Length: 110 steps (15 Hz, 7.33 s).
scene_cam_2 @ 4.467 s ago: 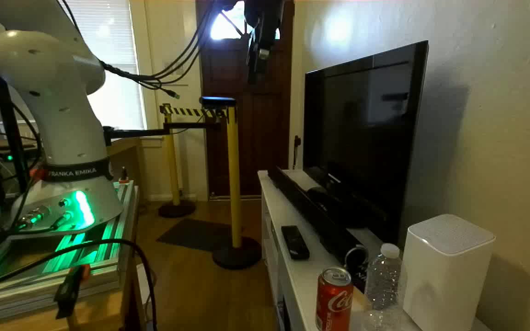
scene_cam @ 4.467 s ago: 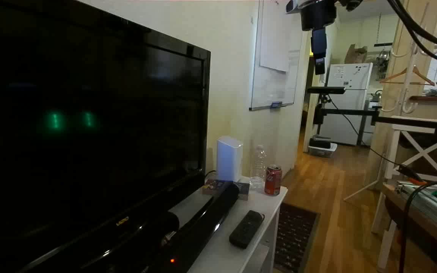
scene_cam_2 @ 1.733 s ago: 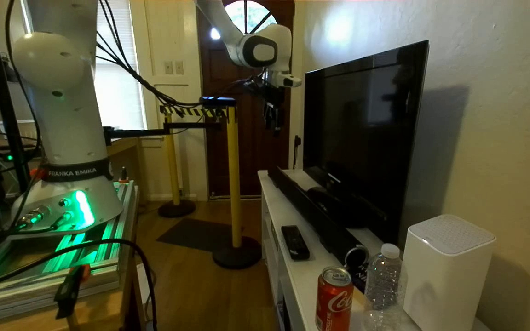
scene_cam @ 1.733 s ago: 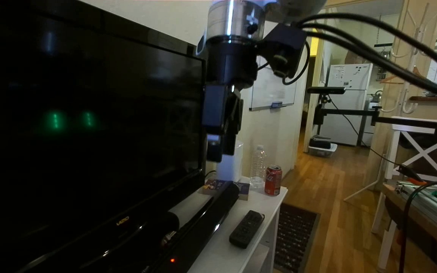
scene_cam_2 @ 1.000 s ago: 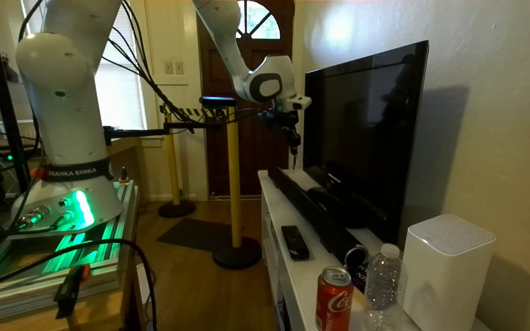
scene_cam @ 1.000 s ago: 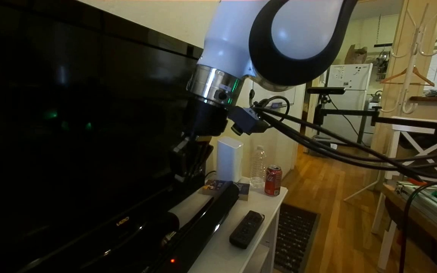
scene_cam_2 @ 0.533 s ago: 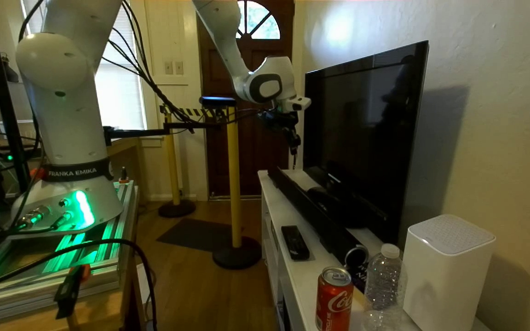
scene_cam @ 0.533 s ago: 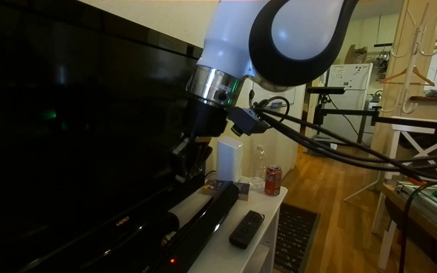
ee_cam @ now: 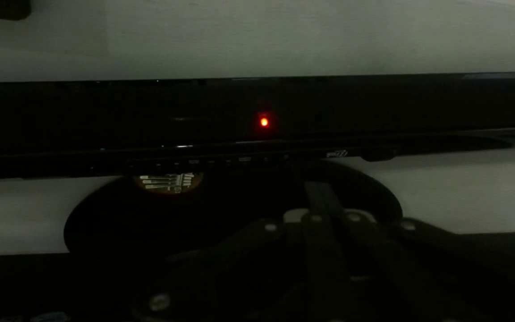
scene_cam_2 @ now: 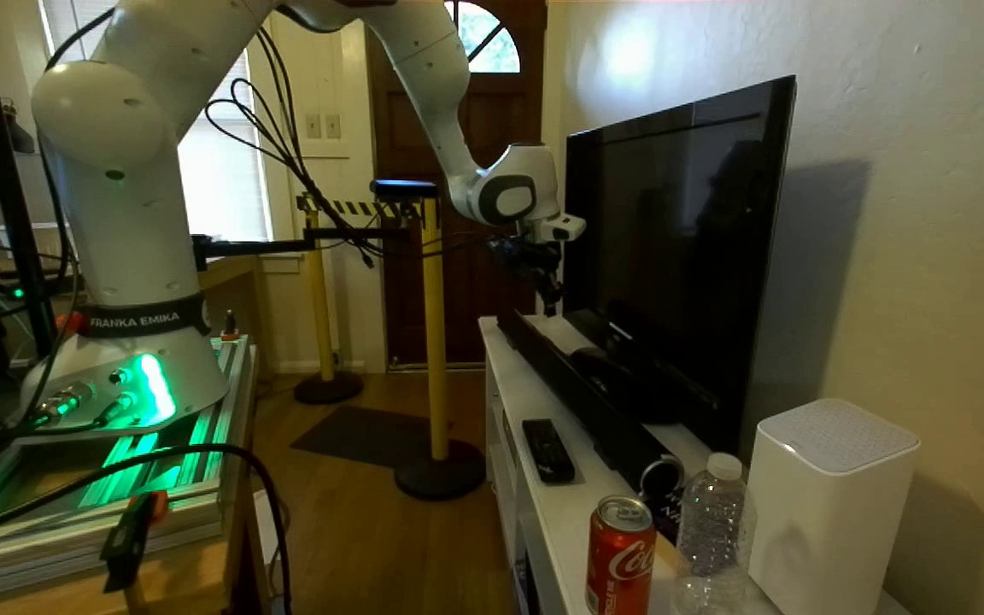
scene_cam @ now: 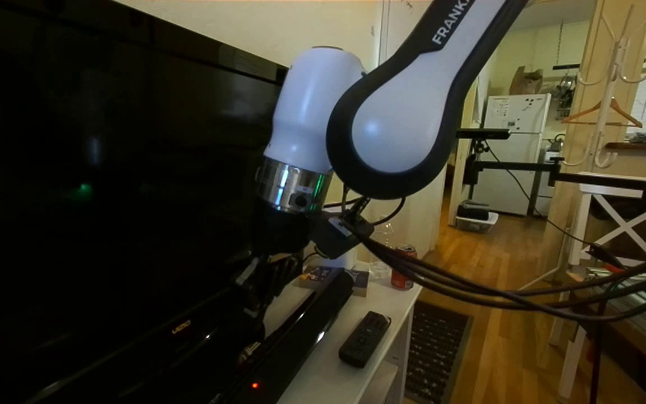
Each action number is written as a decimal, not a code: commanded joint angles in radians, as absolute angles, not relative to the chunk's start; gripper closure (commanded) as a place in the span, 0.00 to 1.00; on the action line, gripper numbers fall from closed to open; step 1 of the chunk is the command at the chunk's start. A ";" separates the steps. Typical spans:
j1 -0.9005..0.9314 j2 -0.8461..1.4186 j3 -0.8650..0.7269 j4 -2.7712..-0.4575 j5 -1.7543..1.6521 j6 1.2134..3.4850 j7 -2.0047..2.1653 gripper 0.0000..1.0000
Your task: Press the button at the center of the speaker
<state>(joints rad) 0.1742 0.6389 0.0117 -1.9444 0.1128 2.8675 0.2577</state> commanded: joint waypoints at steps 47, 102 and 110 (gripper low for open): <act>0.183 0.953 -0.060 -1.490 0.051 2.619 0.281 0.99; 0.141 0.201 0.000 -2.143 0.069 2.386 0.309 0.74; 0.123 0.074 0.013 -2.245 0.063 2.349 0.308 0.74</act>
